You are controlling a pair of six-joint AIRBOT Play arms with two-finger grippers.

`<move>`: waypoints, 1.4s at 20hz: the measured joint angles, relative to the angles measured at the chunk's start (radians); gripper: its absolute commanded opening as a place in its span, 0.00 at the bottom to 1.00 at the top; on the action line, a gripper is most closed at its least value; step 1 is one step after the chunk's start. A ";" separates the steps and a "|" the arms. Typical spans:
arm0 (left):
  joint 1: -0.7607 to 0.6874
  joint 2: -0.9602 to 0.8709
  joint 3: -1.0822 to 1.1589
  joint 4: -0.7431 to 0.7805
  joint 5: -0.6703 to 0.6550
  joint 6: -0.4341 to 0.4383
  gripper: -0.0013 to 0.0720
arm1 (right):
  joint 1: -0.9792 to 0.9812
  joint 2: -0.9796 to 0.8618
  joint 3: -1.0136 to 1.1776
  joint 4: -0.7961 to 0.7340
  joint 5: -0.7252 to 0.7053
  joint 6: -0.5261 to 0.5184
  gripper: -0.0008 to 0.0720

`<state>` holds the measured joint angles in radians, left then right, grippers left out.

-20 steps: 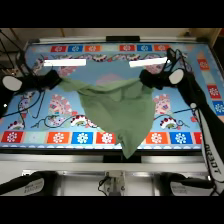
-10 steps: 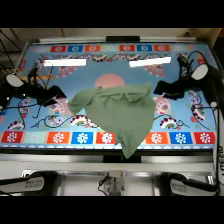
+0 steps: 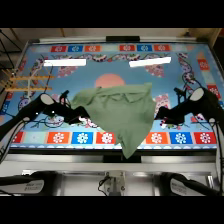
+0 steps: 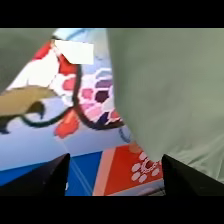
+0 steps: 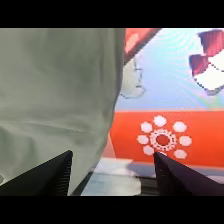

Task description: Fold the shirts.

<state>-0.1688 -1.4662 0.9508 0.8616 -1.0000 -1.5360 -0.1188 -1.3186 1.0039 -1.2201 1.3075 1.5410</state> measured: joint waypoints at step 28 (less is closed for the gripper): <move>-0.040 0.406 0.706 0.224 -0.085 0.145 0.06 | 0.140 0.385 0.487 0.083 -0.328 -0.235 0.10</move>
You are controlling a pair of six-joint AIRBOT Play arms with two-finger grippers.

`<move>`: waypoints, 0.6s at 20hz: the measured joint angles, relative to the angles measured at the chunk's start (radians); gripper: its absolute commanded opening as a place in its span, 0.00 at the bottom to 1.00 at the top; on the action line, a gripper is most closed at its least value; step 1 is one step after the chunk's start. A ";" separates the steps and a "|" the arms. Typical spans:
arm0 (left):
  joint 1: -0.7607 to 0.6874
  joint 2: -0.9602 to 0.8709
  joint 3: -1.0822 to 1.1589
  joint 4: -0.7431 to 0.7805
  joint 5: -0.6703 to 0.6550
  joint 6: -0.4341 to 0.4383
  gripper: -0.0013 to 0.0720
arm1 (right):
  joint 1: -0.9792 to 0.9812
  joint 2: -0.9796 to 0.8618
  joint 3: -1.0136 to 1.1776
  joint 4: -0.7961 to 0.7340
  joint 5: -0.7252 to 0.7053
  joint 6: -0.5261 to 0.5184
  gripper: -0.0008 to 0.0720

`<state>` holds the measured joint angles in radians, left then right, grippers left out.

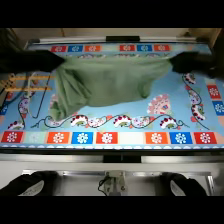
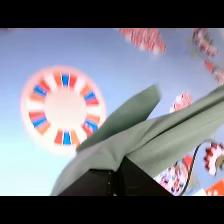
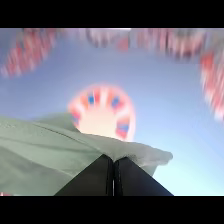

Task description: Fold the shirts.

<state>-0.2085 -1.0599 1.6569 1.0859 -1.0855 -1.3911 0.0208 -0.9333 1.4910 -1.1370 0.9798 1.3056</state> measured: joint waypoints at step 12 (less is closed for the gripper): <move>0.008 0.235 0.297 0.153 -0.179 -0.191 0.06 | 0.000 0.296 0.176 -0.137 0.064 0.150 0.10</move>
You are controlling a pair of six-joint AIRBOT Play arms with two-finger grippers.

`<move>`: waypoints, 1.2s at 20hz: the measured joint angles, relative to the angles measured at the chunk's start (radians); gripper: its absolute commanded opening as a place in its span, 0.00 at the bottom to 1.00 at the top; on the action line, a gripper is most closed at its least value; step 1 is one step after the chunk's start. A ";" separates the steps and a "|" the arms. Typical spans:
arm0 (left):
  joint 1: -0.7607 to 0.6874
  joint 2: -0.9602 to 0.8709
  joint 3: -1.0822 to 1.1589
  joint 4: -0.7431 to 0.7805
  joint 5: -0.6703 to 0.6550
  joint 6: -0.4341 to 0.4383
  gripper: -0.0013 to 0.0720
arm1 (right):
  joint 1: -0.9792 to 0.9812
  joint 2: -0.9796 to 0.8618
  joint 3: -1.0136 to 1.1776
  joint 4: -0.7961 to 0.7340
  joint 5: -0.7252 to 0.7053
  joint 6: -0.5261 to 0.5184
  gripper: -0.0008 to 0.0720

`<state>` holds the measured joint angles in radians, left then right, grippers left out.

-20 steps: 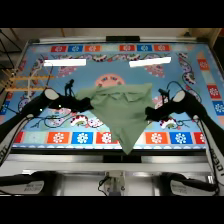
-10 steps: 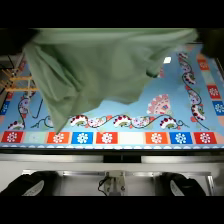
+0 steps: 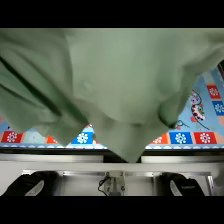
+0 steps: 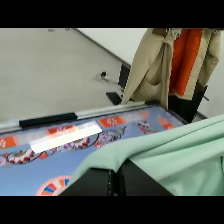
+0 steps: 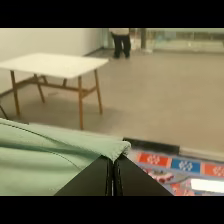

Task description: Fold the shirts.

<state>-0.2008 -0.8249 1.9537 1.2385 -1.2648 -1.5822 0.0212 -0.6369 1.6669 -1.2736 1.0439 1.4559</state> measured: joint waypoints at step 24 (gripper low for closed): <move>0.067 -0.916 -0.344 -0.052 0.068 0.004 0.95 | 0.031 -1.043 -0.180 -0.048 -0.065 0.282 0.72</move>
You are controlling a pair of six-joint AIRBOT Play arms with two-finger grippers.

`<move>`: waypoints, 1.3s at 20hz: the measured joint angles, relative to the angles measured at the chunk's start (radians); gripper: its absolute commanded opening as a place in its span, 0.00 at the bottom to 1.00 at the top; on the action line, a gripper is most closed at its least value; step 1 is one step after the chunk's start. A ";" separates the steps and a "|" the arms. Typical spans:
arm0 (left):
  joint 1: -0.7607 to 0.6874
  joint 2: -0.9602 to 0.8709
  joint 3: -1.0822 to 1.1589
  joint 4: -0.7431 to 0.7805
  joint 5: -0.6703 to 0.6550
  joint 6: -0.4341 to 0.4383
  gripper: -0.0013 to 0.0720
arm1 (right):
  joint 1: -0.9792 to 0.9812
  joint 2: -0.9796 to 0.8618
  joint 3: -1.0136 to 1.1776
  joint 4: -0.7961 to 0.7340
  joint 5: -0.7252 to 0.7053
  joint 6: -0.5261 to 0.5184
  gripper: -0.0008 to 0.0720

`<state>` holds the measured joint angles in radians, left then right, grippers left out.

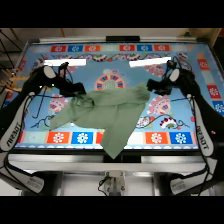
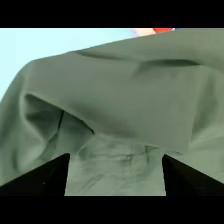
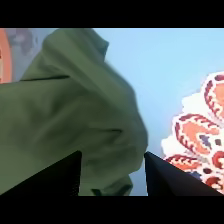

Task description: Fold the shirts.

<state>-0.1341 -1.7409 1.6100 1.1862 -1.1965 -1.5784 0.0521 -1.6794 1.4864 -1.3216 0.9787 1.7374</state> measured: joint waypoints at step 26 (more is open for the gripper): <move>0.431 0.397 -0.776 -0.016 0.098 0.138 0.06 | -0.152 0.306 -0.452 0.092 0.356 -0.190 0.89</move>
<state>0.2970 -1.3434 0.8337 1.1706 -1.0985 -1.4403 -0.1001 -1.3735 1.0344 -1.2297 1.3342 1.5471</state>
